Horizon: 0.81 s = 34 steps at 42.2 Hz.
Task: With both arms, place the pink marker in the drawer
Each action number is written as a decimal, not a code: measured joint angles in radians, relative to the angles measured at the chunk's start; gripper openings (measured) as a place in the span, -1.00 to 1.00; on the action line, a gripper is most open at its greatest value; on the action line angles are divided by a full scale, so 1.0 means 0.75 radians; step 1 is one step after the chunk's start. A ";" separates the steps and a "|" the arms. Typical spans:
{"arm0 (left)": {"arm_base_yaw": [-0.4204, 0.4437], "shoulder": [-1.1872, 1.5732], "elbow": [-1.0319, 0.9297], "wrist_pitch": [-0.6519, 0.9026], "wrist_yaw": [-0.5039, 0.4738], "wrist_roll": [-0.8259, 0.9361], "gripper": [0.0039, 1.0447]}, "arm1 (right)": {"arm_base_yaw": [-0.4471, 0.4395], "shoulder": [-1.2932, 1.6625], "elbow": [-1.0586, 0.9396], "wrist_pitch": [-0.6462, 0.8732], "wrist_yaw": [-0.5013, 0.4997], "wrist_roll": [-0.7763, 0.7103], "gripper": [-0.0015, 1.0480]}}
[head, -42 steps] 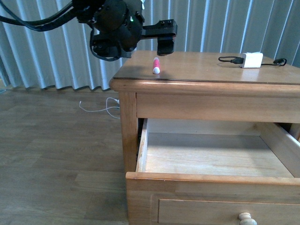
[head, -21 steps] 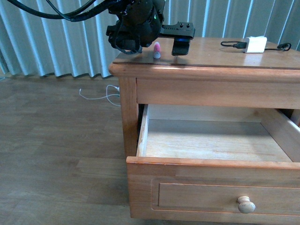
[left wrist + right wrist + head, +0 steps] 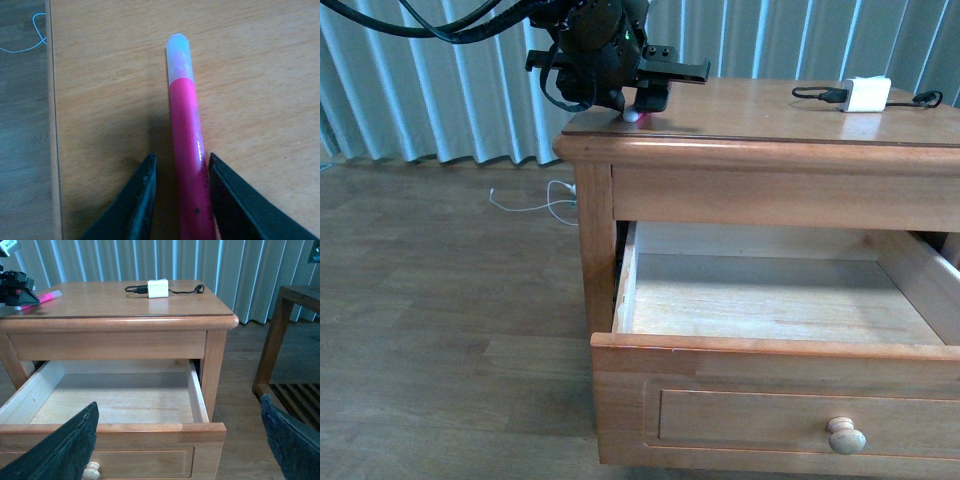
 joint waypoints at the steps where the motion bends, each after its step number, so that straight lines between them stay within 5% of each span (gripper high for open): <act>1: 0.001 0.000 0.001 0.000 0.001 0.004 -0.40 | 0.000 0.000 0.000 0.000 0.000 0.000 0.83; 8: 0.010 -0.001 -0.003 0.013 0.012 0.023 -0.72 | 0.000 0.000 0.000 0.000 0.000 0.000 0.83; 19: 0.016 -0.100 -0.192 0.159 0.101 0.087 -0.73 | 0.000 0.000 0.000 0.000 0.001 0.001 0.83; 34: 0.016 -0.529 -0.729 0.377 0.458 0.243 -0.73 | 0.000 0.000 0.000 0.000 0.000 0.000 0.83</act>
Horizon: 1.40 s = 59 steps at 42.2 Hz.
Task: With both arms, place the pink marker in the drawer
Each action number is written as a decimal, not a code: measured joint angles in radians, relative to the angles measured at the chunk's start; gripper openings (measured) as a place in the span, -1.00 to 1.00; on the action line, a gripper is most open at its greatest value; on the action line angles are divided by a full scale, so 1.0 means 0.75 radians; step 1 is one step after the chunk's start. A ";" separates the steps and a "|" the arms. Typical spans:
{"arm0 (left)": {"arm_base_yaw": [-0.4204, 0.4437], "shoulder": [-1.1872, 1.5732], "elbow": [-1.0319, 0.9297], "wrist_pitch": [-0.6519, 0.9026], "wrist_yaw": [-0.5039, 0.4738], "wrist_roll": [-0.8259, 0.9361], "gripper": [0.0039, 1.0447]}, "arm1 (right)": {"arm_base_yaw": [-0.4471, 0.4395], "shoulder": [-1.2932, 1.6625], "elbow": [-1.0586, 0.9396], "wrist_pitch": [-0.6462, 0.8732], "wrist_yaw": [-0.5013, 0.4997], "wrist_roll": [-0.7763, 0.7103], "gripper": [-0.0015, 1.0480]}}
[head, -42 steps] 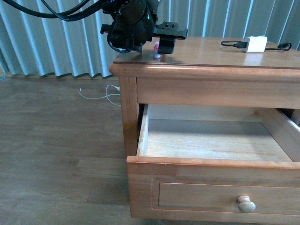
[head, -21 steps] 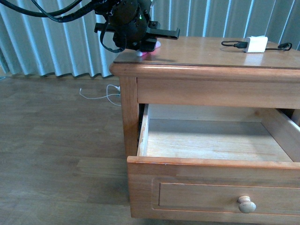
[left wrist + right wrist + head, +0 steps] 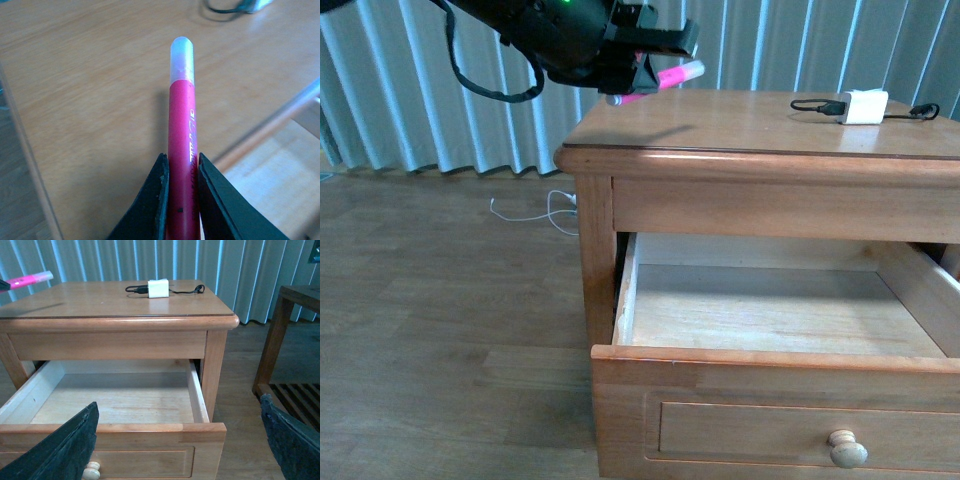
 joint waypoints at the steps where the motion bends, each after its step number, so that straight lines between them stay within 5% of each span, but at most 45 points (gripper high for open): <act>1: -0.005 -0.041 -0.044 0.000 0.048 0.024 -0.73 | 0.000 0.000 0.000 0.000 0.000 0.000 0.83; 14: -0.138 -0.111 -0.302 -0.085 0.298 0.315 -0.73 | 0.000 0.000 0.000 0.000 0.000 0.000 0.83; 38: -0.238 0.371 -0.085 -0.010 0.008 0.357 -0.73 | 0.000 0.000 0.000 0.000 0.000 0.000 0.83; 46: -0.240 0.371 -0.082 -0.025 0.008 0.355 -0.24 | 0.000 0.000 0.000 0.000 0.000 0.000 0.83; 59: -0.201 0.037 -0.303 0.081 0.066 0.444 0.82 | 0.000 0.000 0.000 0.000 0.000 0.000 0.83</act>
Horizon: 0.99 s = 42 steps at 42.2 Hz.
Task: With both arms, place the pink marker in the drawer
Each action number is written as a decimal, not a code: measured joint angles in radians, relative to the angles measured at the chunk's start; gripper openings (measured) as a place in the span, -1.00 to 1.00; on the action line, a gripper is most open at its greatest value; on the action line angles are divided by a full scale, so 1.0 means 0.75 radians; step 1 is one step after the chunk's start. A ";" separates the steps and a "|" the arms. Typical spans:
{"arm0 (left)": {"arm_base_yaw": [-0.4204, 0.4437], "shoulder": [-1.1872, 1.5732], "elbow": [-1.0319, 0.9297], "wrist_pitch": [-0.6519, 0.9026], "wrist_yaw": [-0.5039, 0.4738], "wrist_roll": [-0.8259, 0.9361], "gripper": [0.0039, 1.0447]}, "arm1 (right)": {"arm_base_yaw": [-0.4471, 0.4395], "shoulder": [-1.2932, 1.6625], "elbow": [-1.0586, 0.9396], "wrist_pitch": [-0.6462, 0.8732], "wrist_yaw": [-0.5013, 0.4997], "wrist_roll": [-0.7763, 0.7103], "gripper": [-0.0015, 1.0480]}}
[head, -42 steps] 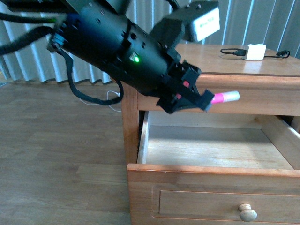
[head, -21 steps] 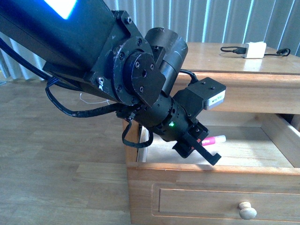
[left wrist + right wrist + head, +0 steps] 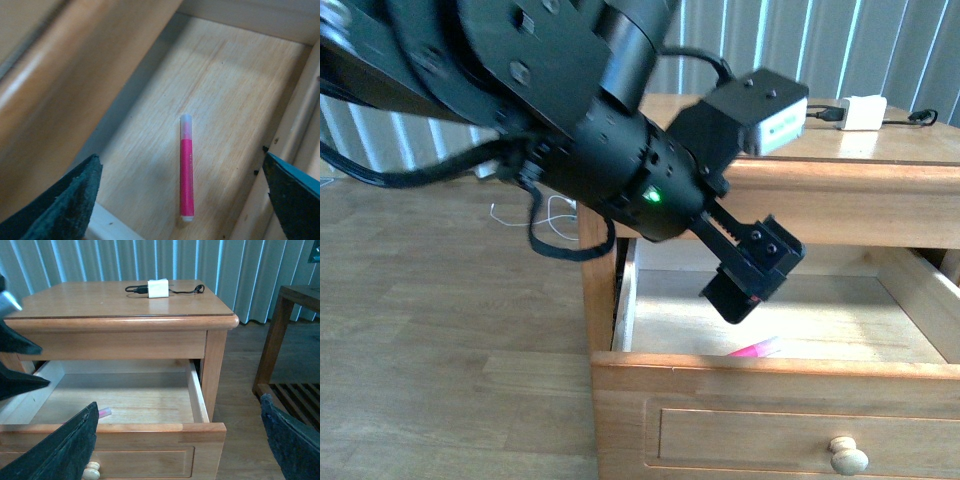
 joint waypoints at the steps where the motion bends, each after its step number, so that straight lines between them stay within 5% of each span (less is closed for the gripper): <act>1: 0.014 -0.051 -0.033 0.006 0.007 0.009 0.91 | 0.000 0.000 0.000 0.000 0.000 0.000 0.83; 14: 0.202 -0.459 -0.244 0.048 0.032 -0.051 0.89 | 0.000 0.000 0.000 0.000 0.000 0.000 0.83; 22: 0.403 -0.851 -0.461 0.086 0.025 -0.194 0.89 | 0.000 0.000 0.000 0.000 0.000 0.000 0.83; 33: 0.761 -1.396 -0.832 0.078 -0.147 -0.373 0.89 | 0.000 0.000 0.000 0.000 0.000 0.000 0.83; 38: 0.951 -1.613 -0.995 0.046 -0.083 -0.588 0.89 | 0.000 0.000 0.000 0.000 0.000 0.000 0.83; 42: 0.999 -1.674 -1.047 0.038 -0.080 -0.671 0.89 | 0.000 0.000 0.000 0.000 0.000 0.000 0.83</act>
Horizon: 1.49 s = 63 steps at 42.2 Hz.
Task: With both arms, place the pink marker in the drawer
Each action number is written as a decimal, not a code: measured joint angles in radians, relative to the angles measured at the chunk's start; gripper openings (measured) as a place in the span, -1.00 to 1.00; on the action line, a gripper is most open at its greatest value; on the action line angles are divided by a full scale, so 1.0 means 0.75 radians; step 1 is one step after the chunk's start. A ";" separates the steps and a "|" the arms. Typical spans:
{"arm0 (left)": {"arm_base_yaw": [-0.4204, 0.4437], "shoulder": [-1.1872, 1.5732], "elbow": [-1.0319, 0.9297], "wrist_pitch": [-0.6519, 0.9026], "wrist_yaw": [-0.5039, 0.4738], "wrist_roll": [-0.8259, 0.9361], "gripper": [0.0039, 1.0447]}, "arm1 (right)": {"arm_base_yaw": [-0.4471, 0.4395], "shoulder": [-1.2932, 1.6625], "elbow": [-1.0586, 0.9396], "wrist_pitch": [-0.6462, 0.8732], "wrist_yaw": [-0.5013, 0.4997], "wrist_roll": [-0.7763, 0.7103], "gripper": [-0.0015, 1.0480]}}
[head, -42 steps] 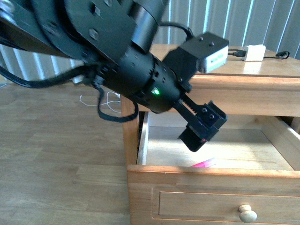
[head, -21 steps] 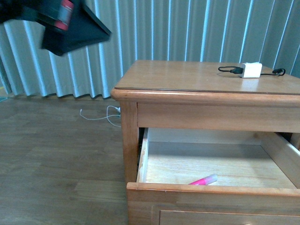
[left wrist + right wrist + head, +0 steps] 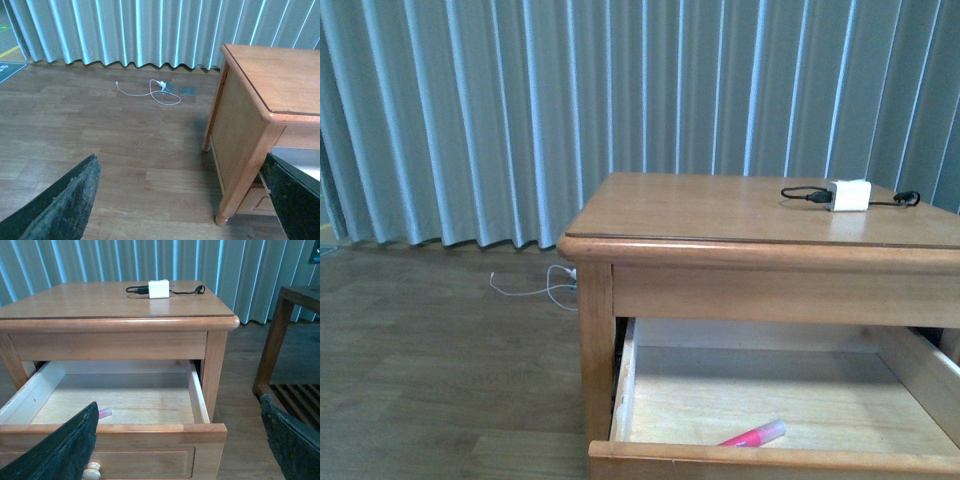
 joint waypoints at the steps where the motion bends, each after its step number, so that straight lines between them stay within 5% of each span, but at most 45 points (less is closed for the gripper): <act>1: 0.003 -0.001 0.000 0.000 0.000 -0.012 0.89 | 0.000 0.000 0.000 0.000 0.000 0.000 0.83; 5: 0.003 -0.002 -0.005 0.007 0.007 -0.031 0.87 | 0.000 0.000 0.000 0.000 0.000 0.000 0.83; 17: -0.127 -0.198 -0.342 0.223 -0.110 -0.031 -0.26 | 0.000 0.000 0.000 0.000 0.000 0.001 0.83; 26: -0.226 -0.302 -0.463 0.242 -0.238 -0.032 -0.91 | 0.000 0.000 0.000 0.000 0.000 0.000 0.83; 32: -0.320 -0.368 -0.531 0.242 -0.291 -0.032 -0.93 | 0.000 0.000 0.000 0.000 -0.001 0.000 0.83; 63: -0.322 -0.629 -0.686 0.148 -0.303 -0.032 -0.93 | 0.000 0.000 0.000 0.000 0.000 0.000 0.83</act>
